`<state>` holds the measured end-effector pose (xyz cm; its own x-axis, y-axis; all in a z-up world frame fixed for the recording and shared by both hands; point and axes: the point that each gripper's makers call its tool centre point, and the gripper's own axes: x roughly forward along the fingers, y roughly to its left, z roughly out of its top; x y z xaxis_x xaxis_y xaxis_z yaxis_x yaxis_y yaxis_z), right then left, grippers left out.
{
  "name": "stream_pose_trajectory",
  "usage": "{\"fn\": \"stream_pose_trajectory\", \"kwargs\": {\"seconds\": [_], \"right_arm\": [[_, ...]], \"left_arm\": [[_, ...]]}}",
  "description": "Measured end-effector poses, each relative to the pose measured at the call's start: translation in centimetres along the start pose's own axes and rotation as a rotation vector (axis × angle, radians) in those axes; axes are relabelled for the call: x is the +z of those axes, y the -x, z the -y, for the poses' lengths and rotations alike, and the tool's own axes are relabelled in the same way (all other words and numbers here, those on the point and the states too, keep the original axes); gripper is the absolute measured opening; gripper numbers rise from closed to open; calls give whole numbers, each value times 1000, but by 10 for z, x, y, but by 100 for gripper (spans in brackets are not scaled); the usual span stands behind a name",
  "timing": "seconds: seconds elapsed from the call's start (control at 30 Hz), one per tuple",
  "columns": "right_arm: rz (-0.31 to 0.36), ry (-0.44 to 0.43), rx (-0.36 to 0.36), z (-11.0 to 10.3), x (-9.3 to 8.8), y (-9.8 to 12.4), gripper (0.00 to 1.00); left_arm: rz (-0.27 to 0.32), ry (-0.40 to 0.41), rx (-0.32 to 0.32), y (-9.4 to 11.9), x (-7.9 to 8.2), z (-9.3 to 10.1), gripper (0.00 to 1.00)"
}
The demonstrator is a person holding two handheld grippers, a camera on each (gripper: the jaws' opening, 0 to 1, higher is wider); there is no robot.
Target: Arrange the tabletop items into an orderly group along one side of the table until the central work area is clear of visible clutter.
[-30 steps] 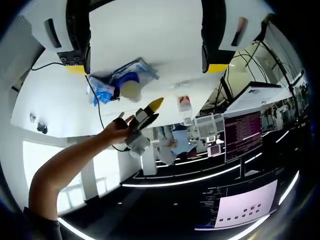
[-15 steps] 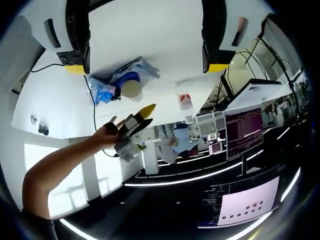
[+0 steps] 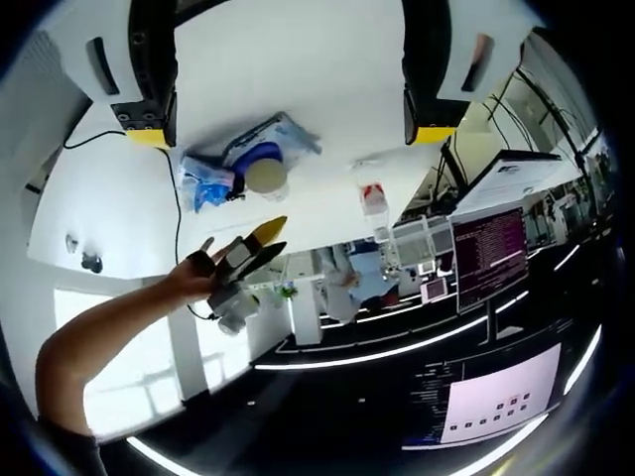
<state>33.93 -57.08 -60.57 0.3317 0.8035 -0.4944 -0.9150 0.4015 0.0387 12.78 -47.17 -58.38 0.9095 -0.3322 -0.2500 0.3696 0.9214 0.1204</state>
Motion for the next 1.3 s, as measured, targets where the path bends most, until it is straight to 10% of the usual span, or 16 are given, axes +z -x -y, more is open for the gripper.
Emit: {"fn": "stream_pose_trajectory", "kwargs": {"seconds": [0.77, 1.3], "right_arm": [[-33, -11, -44, -13, -33, 41, 100], [-236, 239, -13, 3, -55, 42, 100]], "left_arm": [[-6, -41, -26, -1, -1, 7, 96], [-3, -45, -27, 0, -1, 8, 96]]}}
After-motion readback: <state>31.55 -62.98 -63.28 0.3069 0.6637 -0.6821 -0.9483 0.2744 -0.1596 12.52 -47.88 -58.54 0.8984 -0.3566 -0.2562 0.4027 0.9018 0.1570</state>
